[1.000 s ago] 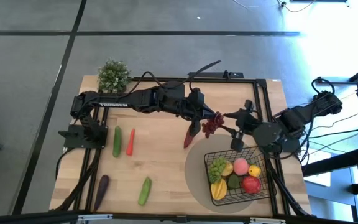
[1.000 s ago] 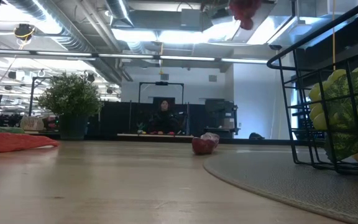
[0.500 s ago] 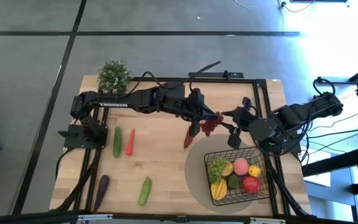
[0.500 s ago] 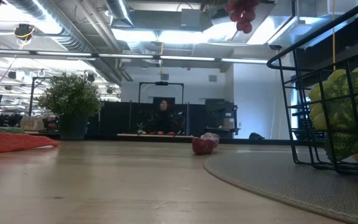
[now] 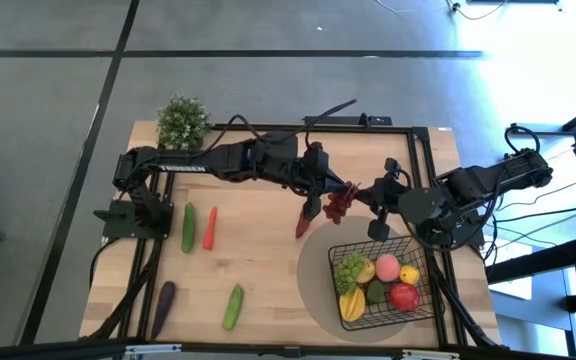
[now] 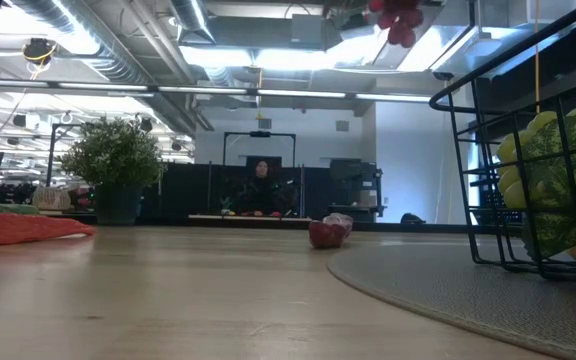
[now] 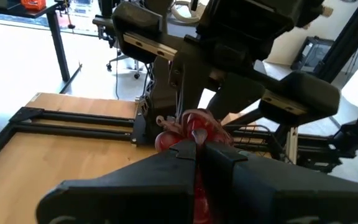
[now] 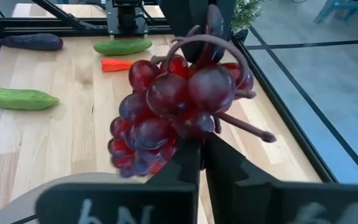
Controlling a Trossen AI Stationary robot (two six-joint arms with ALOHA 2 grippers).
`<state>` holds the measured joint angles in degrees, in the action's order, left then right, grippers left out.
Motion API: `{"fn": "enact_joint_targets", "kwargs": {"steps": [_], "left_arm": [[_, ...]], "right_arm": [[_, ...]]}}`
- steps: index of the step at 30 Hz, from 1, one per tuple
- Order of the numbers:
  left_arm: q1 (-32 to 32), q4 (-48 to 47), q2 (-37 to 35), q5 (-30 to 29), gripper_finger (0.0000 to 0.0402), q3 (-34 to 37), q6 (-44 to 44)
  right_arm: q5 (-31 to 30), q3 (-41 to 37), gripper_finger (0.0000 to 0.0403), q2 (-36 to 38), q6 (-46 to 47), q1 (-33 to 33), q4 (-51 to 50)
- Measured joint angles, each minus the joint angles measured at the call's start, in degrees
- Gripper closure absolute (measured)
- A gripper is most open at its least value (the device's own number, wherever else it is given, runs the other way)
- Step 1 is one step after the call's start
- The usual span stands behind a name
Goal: Build produce basket
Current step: Put the purple grapes into the wire basket
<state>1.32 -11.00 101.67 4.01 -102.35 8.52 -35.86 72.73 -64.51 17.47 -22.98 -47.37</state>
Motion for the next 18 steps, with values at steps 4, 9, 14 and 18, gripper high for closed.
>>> {"fn": "enact_joint_targets", "kwargs": {"steps": [4, 9, 14, 18], "left_arm": [[0.1, 0.0, 0.0, -0.5, 0.0401, 0.0, -0.1], [0.0, 0.0, 0.0, -0.4, 0.0373, 0.0, -0.1], [0.1, 0.0, 0.0, -0.6, 0.0328, 0.0, -0.1], [0.0, -0.9, 0.0, -3.6, 0.0307, 0.0, -0.2]], "right_arm": [[0.0, 0.0, 0.04, 0.0, -0.2, 0.0, 0.0], [0.0, 0.0, 0.0401, 0.0, -0.2, 0.0, 0.0], [0.0, 0.0, 0.0402, 0.0, -0.2, 0.0, 0.0], [0.0, 0.0, 0.0402, 0.0, -0.2, 0.0, -0.4]]}}
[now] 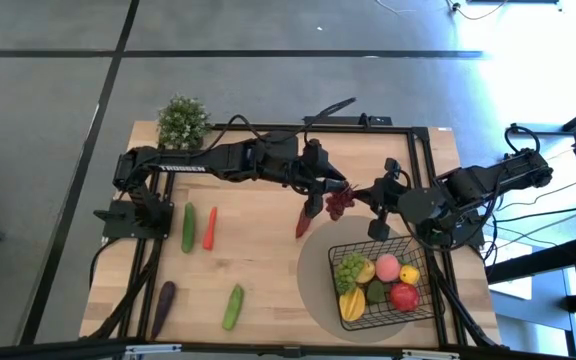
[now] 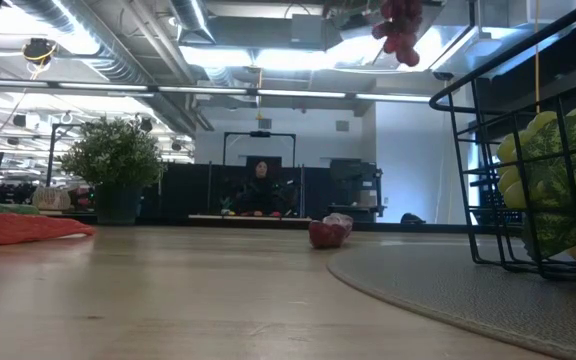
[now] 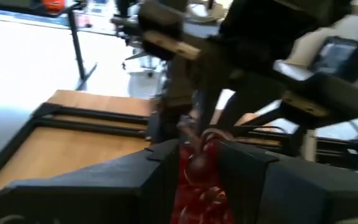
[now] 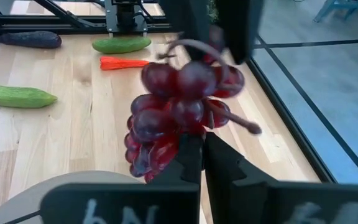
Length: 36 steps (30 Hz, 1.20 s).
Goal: Build produce basket
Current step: Put the purple grapes into the wire basket
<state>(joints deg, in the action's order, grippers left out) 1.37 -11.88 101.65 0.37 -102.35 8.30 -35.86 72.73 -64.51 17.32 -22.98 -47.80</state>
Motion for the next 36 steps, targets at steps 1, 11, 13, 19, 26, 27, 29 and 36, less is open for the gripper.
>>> {"fn": "enact_joint_targets", "kwargs": {"steps": [1, 11, 13, 19, 26, 27, 29, 36], "left_arm": [[0.0, -0.5, 0.0, -1.1, 0.0306, 0.0, -0.6], [2.7, -11.7, -0.6, -4.1, 0.0304, 0.0, -5.0], [3.1, -12.8, -0.6, -4.1, 0.0304, 0.0, -5.0], [3.7, -13.5, -0.8, -4.1, 0.0304, 0.0, -5.4], [3.4, -13.6, -3.4, 0.0, 0.0304, -0.1, -2.4], [3.4, -14.3, -3.9, 0.5, 0.0304, -0.1, -2.4], [3.3, -16.5, -4.7, 0.6, 0.0304, 0.1, -2.4], [3.7, -24.3, -7.1, -1.6, 0.0304, 0.1, -2.4]], "right_arm": [[0.0, 0.0, 0.0402, 0.0, 0.0, 0.0, -0.1], [0.0, 0.0, 0.0403, 0.0, 0.0, 0.0, -0.1], [0.0, 0.0, 0.0403, 0.0, 0.0, 0.0, 0.0], [-0.5, 0.0, 0.0403, 0.0, 0.0, 0.0, -0.4], [-0.7, 0.0, 0.0403, 0.0, 0.4, 0.0, -0.6], [-0.9, 0.0, 0.0403, 0.0, 0.4, 0.0, -0.7], [-1.1, 0.0, 0.0403, 0.0, 0.7, 0.0, -0.7], [10.3, 2.5, 0.0403, 0.5, 9.9, -0.9, -1.2]]}}
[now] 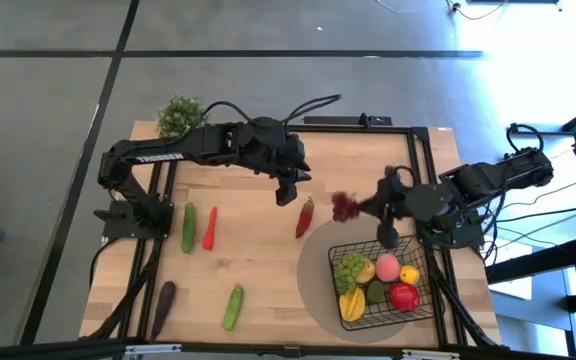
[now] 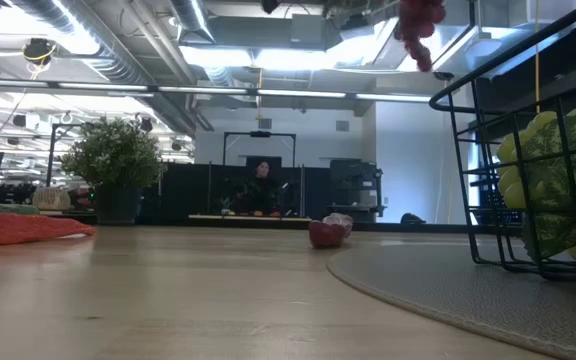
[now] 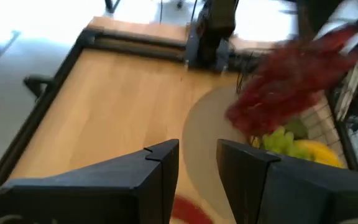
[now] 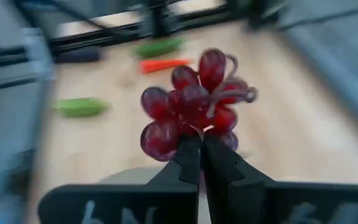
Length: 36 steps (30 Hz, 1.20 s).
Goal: Build produce basket
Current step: Put the purple grapes into the wire basket
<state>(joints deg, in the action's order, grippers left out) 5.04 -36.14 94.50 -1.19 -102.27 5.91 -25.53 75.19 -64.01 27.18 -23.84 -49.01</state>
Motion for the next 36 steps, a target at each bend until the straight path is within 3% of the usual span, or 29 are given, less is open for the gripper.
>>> {"fn": "enact_joint_targets", "kwargs": {"steps": [4, 9, 18, 28, 36], "left_arm": [[0.0, -0.7, -0.6, -0.9, 0.0304, -0.1, 0.0], [0.0, -2.0, -1.0, -1.1, 0.0304, -0.1, -0.4], [0.0, -2.0, -1.0, -1.1, 0.0304, -0.1, -0.5], [0.2, -2.0, -1.0, -1.1, 0.0304, -0.1, -0.5], [0.2, -2.0, -1.0, -1.1, 0.0304, -0.1, -0.5]], "right_arm": [[10.0, -0.3, 0.0403, -0.1, 8.0, -2.1, -0.6], [15.1, -2.4, 0.0403, -0.1, 19.0, -5.4, -0.8], [15.3, -10.3, 0.0403, -0.1, 32.6, -9.7, 2.6], [15.1, -23.4, 0.0403, -0.1, 32.4, -9.7, 14.1], [14.7, -27.7, 0.0402, -0.1, 32.2, -9.7, 16.4]]}}
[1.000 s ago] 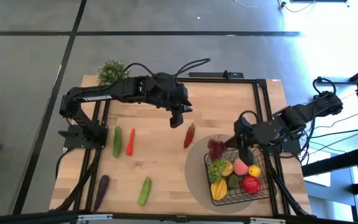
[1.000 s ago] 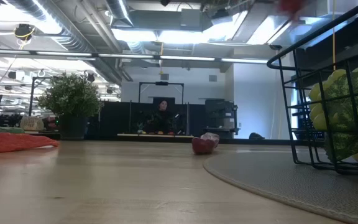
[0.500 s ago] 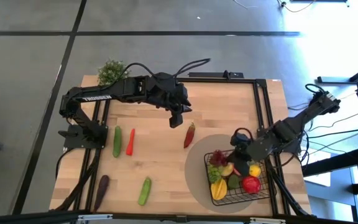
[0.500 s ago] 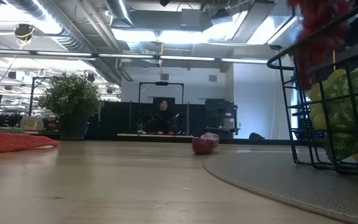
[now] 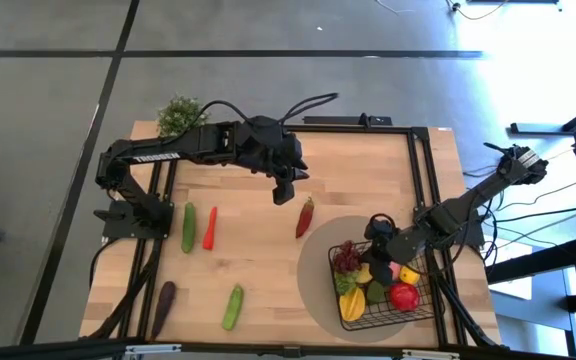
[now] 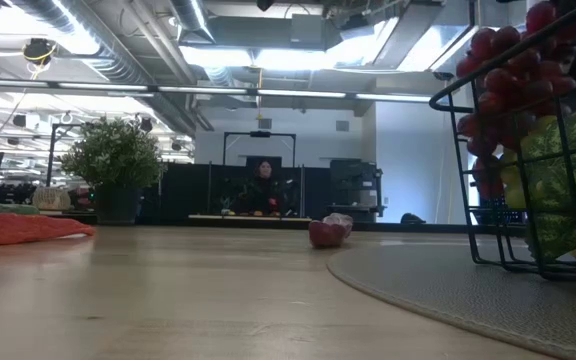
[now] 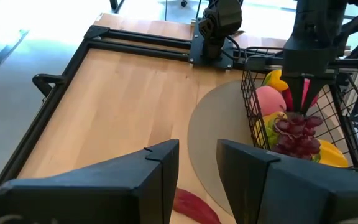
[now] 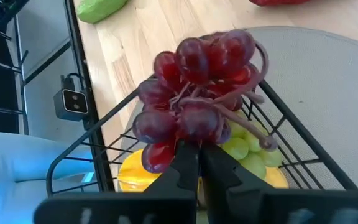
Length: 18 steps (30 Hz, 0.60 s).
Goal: Build produce basket
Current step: Put the purple grapes into the wire basket
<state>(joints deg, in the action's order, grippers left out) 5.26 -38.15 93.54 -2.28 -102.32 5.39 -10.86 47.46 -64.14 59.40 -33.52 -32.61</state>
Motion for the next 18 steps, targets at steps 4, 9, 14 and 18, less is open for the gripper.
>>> {"fn": "enact_joint_targets", "kwargs": {"steps": [4, 9, 14, 18], "left_arm": [[0.0, 0.0, 0.0, 0.0, 0.0304, 0.0, 0.0], [0.0, 0.0, 0.0, 0.0, 0.0304, 0.0, 0.3], [0.0, 0.0, 0.0, 0.0, 0.0304, 0.0, 0.4], [0.0, -1.1, 0.0, 0.0, 0.0304, 0.0, 0.4]], "right_arm": [[-0.1, 0.0, 0.0391, 0.0, 0.0, 0.0, 0.1], [-0.1, 0.0, 0.0368, 0.0, 0.3, 0.3, 0.2], [-0.1, 0.0, 0.0341, 0.0, -0.2, 1.8, 1.4], [0.1, 0.0, 0.032, 0.0, -2.8, 3.0, 2.5]]}}
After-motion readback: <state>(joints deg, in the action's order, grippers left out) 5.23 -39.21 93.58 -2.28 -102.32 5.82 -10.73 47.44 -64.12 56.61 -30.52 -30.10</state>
